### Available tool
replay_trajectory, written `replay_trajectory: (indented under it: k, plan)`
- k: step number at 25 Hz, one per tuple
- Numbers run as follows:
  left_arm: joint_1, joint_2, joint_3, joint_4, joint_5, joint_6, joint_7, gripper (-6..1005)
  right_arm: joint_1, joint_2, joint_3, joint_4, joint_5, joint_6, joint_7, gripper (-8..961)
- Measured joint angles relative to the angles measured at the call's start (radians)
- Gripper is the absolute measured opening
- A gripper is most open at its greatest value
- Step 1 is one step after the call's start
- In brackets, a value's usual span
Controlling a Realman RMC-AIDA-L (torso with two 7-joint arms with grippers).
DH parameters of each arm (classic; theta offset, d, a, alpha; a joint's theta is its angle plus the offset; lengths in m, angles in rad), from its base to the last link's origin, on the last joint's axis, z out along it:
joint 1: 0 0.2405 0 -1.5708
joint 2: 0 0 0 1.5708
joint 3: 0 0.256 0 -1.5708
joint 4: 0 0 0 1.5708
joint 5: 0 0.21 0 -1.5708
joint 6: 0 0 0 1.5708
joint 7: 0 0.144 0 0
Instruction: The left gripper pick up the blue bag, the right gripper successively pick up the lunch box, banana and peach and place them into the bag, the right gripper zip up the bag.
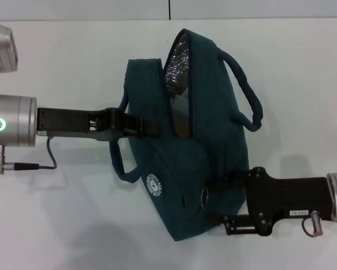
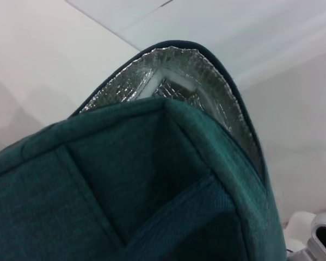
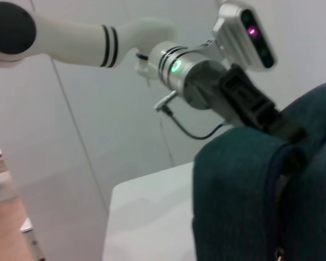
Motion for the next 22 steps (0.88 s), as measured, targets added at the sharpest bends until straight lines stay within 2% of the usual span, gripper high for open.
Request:
replay_trajectory:
  k: [15,22]
  plan:
    - [0.002,0.002,-0.004,-0.001,0.0,0.008,0.007,48,0.0,0.0,-0.038,-0.003,0.028,-0.025,-0.005,631]
    - [0.001,0.002,-0.004,-0.001,0.0,0.01,0.009,49,0.006,0.0,-0.088,-0.003,0.066,-0.021,0.0,631]
